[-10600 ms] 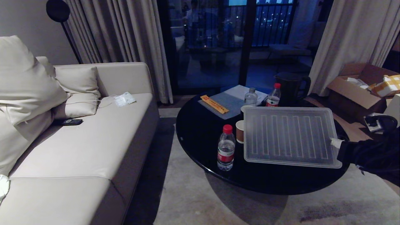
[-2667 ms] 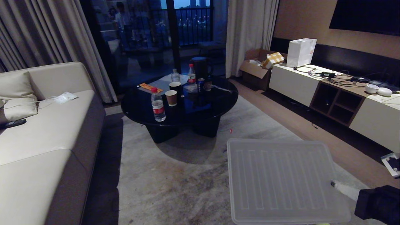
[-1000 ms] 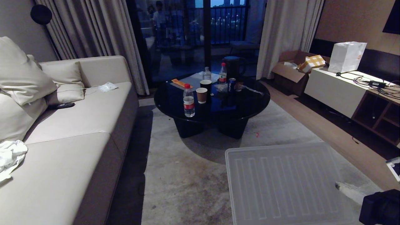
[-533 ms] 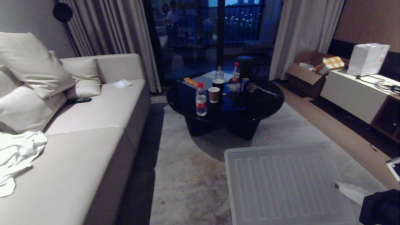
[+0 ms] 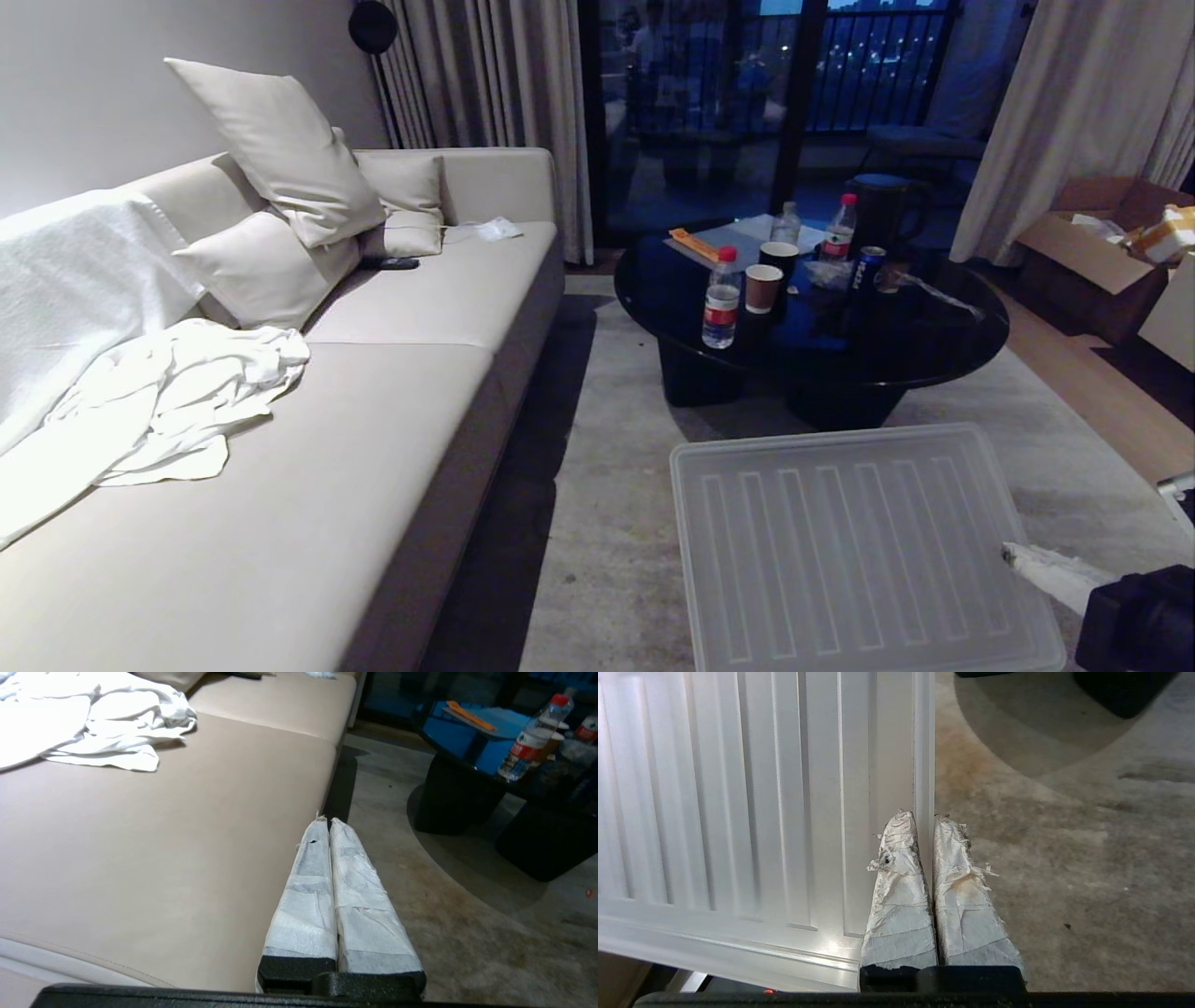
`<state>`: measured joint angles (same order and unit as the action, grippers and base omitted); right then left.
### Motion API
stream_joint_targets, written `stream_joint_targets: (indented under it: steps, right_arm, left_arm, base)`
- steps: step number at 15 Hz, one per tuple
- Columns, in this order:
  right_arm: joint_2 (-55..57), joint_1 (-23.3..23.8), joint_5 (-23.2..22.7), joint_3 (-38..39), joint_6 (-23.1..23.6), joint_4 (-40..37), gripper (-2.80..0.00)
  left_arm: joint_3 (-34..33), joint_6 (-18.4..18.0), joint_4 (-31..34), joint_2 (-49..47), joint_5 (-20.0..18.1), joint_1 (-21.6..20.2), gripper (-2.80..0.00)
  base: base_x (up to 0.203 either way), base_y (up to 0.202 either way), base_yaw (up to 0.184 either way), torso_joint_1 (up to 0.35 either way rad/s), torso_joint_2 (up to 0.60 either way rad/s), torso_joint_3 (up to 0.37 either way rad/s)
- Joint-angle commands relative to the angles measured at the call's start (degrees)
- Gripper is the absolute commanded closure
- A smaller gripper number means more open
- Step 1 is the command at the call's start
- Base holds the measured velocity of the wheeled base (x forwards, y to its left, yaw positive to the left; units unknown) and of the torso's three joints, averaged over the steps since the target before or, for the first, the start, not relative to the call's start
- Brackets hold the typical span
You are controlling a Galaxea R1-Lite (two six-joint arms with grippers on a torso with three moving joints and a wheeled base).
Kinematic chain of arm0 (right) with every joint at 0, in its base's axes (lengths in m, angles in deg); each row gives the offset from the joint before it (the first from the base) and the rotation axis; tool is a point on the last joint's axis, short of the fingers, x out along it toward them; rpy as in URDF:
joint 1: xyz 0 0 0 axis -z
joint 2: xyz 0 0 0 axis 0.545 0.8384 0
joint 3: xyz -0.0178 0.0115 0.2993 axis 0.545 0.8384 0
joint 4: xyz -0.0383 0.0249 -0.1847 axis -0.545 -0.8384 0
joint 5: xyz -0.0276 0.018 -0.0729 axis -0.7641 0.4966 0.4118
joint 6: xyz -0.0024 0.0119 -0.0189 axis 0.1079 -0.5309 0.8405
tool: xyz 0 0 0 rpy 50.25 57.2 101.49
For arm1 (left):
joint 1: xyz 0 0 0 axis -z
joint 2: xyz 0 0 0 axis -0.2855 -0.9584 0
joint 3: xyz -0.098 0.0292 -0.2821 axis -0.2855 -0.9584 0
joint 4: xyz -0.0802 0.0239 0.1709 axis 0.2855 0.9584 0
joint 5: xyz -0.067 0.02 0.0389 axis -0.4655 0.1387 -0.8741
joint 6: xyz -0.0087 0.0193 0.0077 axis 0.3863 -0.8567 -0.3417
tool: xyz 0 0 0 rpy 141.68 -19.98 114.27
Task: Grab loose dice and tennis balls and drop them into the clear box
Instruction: Close the lid
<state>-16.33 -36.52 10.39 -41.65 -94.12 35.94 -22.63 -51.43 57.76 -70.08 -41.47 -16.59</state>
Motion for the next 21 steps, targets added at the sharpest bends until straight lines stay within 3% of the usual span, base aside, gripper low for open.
stream_joint_targets:
  steps: [1, 5, 17, 21]
  right_arm:
    - [-0.10, -0.02, -0.06, 0.07, -0.02, 0.32, 0.00]
    - [-0.19, -0.02, 0.03, 0.15, -0.11, 0.32, 0.00]
    - [-1.59, -0.02, 0.12, 0.86, 0.07, 0.32, 0.00]
    - [-1.59, -0.02, 0.12, 0.86, 0.07, 0.32, 0.00]
  left_arm:
    - [0.00, 0.08, -0.05, -0.01, 0.04, 0.00, 0.00]
    - [0.00, 0.17, -0.05, 0.00, -0.05, 0.00, 0.00]
    - [0.00, 0.08, -0.05, 0.00, 0.04, 0.00, 0.00]
    - [0.00, 0.14, -0.05, 0.00, -0.02, 0.00, 0.00]
  base:
    - [0.000, 0.000, 0.000, 0.000, 0.00, 0.000]
    - [0.000, 0.000, 0.000, 0.000, 0.00, 0.000]
    - [-0.175, 0.000, -0.001, 0.002, 0.00, 0.002]
    - [0.000, 0.000, 0.000, 0.000, 0.00, 0.000]
